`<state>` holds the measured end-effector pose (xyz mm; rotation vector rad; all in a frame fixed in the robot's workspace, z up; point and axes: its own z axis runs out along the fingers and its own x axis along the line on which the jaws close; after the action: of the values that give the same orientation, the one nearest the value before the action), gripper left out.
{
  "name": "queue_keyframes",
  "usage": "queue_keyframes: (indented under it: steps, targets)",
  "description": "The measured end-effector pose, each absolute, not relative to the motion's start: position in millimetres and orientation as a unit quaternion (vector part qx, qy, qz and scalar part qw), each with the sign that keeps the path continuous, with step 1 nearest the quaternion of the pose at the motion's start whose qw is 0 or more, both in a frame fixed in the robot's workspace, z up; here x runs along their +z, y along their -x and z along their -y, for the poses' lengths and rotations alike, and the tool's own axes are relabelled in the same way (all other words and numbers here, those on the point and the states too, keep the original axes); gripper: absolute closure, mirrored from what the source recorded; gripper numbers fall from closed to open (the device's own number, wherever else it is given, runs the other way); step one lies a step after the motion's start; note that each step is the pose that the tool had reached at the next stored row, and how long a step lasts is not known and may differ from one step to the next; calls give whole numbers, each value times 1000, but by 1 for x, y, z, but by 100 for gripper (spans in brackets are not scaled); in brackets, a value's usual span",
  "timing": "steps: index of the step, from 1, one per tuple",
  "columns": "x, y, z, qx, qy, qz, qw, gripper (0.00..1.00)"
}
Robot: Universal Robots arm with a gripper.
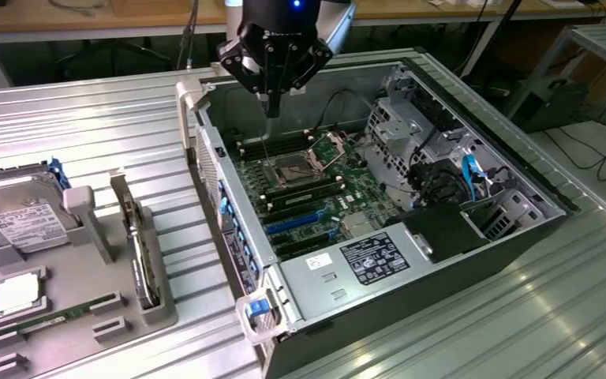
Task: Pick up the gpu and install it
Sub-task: 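Reach for the gpu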
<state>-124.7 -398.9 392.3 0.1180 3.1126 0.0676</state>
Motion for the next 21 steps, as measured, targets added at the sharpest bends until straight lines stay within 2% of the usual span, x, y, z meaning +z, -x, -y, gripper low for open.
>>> queue_keyframes:
  steps: [21]
  targets:
    - [391, 140, 399, 21, -25, -999, 13, 89]
